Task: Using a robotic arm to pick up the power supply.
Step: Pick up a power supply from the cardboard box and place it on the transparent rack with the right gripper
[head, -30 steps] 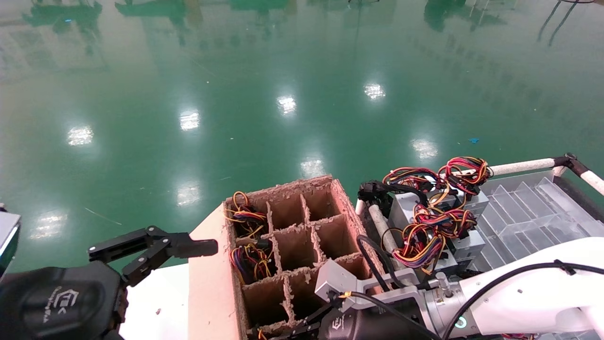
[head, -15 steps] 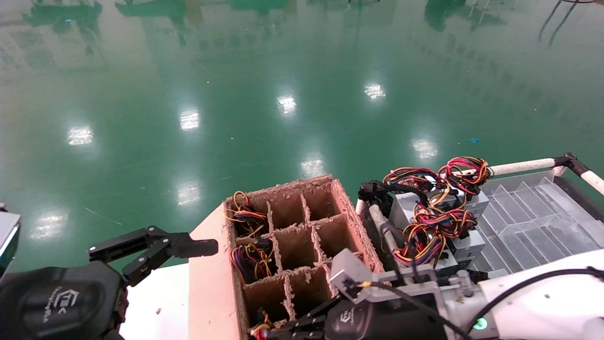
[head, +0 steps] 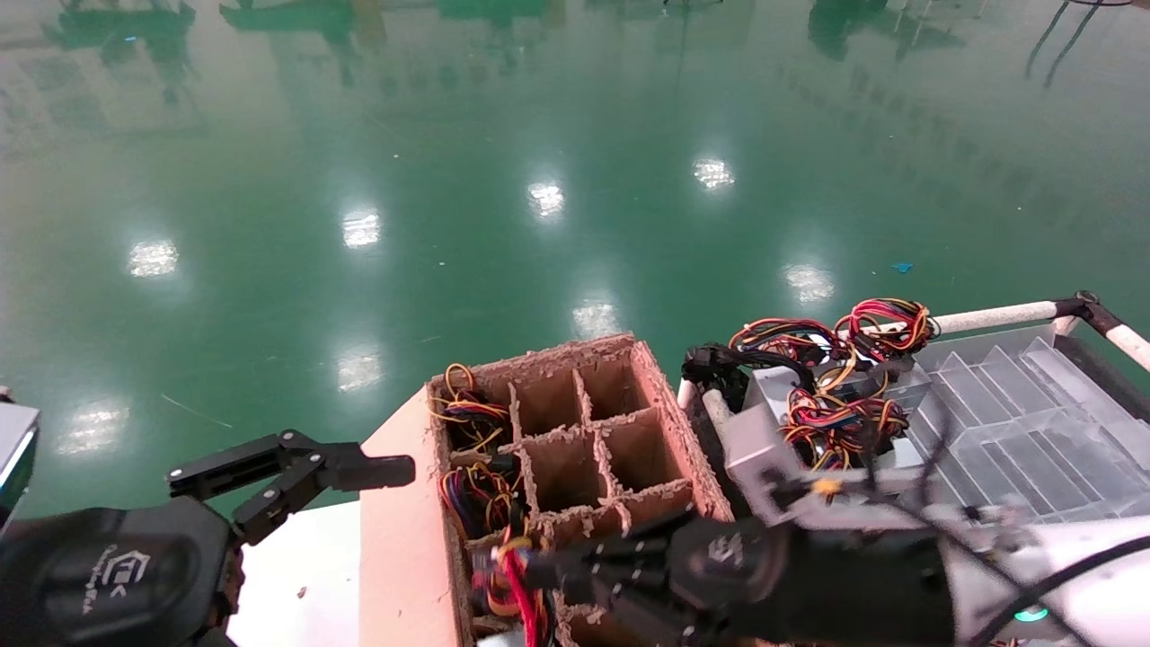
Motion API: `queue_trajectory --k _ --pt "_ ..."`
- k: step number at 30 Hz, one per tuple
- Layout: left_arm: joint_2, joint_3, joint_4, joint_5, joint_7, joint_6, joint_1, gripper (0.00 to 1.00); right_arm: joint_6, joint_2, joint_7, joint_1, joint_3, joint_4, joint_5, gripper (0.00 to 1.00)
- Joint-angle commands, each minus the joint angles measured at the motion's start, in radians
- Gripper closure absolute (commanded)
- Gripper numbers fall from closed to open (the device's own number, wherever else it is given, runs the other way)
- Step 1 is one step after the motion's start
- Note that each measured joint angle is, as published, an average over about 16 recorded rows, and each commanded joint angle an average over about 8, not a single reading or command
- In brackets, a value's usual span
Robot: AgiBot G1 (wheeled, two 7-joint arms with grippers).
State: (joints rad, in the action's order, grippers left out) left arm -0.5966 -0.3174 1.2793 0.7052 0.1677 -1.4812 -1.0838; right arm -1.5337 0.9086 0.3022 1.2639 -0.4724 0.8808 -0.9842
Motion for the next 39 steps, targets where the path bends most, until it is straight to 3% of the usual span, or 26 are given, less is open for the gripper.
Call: queue_trajectory --k 1,8,16,30,39 --pt "0.0 0.0 0.0 0.0 0.0 0.0 0.0 0.15 -0.013 -0.012 -0.011 -0.006 0.02 0.002 0.034 1.0" --pt "0.0 0.0 0.0 0.0 0.0 0.0 0.0 0.14 -0.041 -0.07 -0.035 0.045 0.086 0.011 0.166 1.0" --pt "0.0 -0.001 0.0 0.0 0.0 0.0 0.0 0.12 -0.052 -0.156 -0.037 0.173 0.109 -0.022 0.26 1.0" --pt "0.0 -0.001 0.0 -0.001 -0.001 0.0 0.0 0.11 -0.055 -0.379 -0.042 0.447 0.006 -0.132 0.189 1.0" --pt "0.001 -0.001 0.0 -0.001 -0.001 0.001 0.0 0.09 -0.058 -0.499 -0.102 0.463 -0.05 -0.216 0.223 1.0"
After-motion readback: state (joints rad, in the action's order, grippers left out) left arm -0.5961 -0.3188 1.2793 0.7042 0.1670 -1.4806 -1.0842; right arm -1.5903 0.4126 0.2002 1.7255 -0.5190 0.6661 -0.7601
